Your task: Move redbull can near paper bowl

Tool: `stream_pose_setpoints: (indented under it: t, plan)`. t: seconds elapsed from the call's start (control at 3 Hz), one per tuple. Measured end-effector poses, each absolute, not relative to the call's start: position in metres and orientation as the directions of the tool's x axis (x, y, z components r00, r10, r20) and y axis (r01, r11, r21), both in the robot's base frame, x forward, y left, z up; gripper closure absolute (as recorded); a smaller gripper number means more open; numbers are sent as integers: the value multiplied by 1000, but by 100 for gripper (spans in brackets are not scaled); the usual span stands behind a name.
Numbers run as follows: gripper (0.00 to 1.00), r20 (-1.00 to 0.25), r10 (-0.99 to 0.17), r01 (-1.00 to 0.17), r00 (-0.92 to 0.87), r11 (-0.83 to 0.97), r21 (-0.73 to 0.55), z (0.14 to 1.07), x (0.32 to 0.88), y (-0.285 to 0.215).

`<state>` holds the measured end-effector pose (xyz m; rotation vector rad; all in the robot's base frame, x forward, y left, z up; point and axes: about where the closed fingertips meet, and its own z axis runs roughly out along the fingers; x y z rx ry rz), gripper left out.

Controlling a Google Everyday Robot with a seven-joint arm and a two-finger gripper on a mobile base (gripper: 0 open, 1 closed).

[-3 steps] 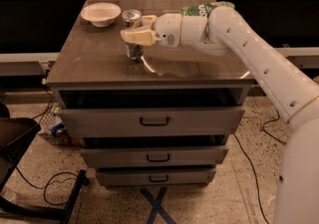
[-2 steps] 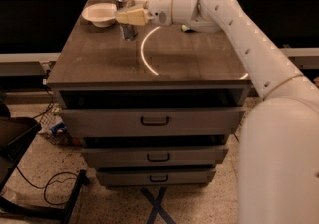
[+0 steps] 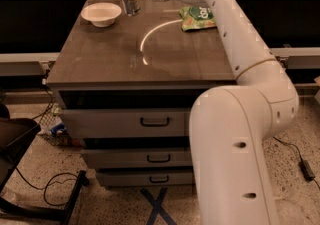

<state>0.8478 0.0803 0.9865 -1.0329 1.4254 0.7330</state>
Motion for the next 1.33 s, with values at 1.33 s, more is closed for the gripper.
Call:
stream_pose_setpoints:
  t: [1.33]
  plan:
    - [100,-996,-89,-732,-17,680,-49,969,940,62]
